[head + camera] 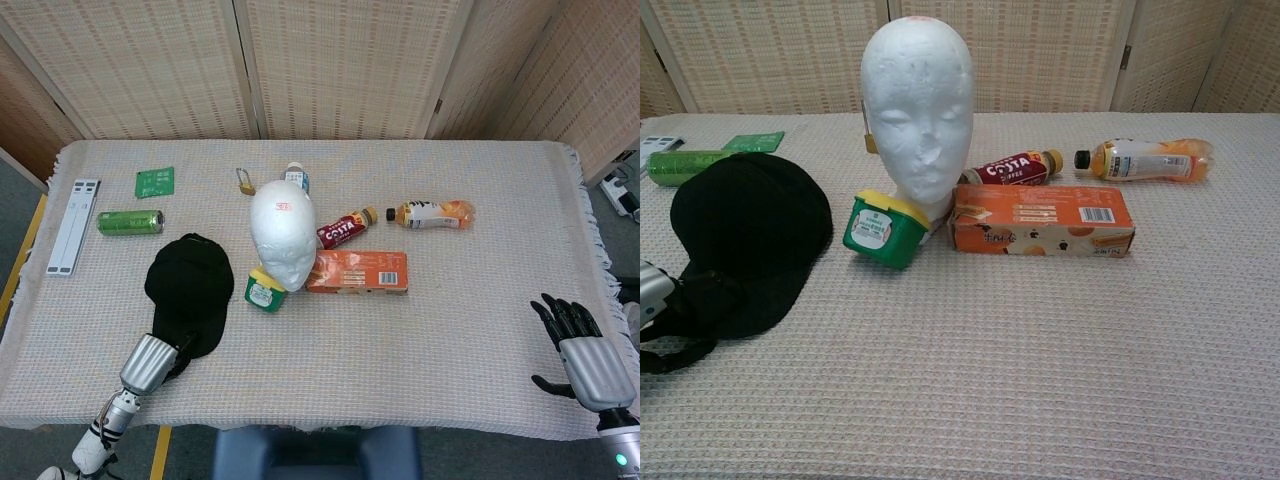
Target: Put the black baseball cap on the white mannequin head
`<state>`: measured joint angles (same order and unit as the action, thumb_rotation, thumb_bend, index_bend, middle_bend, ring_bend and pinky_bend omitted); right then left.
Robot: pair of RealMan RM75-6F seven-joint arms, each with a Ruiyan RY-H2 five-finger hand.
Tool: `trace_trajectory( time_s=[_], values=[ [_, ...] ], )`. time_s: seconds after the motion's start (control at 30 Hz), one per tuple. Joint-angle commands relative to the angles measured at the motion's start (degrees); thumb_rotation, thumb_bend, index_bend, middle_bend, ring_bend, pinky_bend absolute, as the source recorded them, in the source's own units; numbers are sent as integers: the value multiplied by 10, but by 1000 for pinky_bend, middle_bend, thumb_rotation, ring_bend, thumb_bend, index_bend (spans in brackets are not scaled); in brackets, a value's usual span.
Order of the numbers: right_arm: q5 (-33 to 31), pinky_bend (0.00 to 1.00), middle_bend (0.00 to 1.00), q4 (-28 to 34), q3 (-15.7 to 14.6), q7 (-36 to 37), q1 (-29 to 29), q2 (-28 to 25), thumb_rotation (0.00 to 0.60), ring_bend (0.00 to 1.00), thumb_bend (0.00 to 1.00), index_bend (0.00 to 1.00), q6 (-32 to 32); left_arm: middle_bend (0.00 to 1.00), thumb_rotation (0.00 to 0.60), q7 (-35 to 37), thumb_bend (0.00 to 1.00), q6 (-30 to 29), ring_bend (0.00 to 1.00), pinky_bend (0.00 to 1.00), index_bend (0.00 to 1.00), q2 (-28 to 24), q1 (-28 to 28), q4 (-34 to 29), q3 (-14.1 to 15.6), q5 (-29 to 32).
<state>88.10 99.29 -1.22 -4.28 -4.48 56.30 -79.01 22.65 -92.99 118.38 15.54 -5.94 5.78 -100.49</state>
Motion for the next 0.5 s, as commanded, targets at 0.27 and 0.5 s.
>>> trace_trajectory(
  time_s=[0.27, 0.5],
  values=[
    [2, 0, 0, 2, -2, 1, 0, -2, 600, 0, 48, 0, 1, 1000, 600, -3, 356, 6, 982, 1000, 516, 2, 10, 3, -6, 18],
    [8, 0, 0, 3, -5, 3, 0, -5, 600, 0, 47, 0, 3, 1000, 600, 1, 396, 1, 982, 1000, 668, -2, 21, 2, -17, 36]
  ],
)
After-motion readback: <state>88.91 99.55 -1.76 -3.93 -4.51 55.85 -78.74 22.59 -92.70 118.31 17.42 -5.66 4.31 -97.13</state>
